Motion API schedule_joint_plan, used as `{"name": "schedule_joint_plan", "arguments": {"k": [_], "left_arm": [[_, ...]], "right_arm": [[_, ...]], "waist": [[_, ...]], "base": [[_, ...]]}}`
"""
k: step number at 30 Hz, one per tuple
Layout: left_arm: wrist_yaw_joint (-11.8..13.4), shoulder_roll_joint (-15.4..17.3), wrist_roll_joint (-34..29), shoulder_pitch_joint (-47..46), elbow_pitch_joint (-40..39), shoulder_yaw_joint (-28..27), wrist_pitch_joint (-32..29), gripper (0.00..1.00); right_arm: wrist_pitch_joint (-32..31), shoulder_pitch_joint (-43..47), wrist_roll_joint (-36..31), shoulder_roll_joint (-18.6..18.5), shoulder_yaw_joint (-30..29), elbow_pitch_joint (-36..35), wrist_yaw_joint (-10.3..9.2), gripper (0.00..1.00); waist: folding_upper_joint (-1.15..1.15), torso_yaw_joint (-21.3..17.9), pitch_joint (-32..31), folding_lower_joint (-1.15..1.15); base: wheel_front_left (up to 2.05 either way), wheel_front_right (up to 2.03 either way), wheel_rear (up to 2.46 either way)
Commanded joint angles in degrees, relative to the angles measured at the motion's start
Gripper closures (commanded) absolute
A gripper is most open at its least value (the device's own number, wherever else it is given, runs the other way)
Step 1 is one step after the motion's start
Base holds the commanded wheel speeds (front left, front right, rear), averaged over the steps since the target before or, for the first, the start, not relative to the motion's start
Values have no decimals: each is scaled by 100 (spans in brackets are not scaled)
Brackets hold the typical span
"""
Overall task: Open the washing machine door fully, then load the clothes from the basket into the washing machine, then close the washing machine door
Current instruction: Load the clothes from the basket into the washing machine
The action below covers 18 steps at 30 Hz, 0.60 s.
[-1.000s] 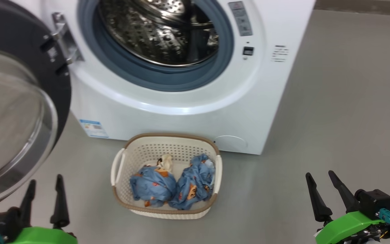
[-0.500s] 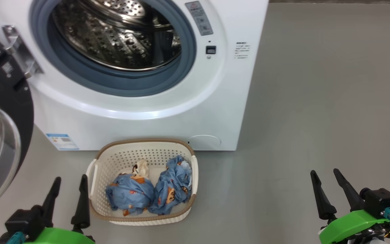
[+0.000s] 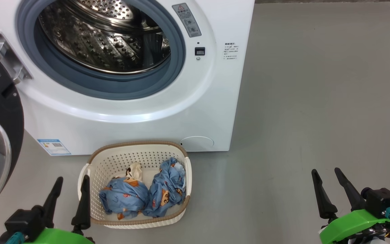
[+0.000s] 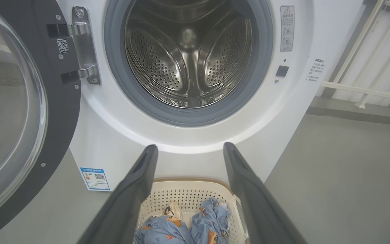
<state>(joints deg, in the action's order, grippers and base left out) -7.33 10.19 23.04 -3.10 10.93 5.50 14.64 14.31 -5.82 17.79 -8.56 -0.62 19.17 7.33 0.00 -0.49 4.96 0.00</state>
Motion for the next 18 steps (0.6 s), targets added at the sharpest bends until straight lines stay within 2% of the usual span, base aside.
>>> {"name": "schedule_joint_plan", "arguments": {"k": [1,7,18], "left_arm": [[-15,170,55,-59,-106,-151,36,0],[-15,235,89,-79,-91,-93,36,0],[-15,353,45,-158,-175,24,36,0]], "right_arm": [[69,-1,-20,-17,112,-157,16,0],[69,-13,-20,4,127,-161,16,0],[69,-50,-20,39,123,-172,16,0]], "waist": [[0,2,10,0],[0,4,36,0],[0,2,128,0]], "base": [[10,-38,28],[25,-94,69],[33,-175,142]]}}
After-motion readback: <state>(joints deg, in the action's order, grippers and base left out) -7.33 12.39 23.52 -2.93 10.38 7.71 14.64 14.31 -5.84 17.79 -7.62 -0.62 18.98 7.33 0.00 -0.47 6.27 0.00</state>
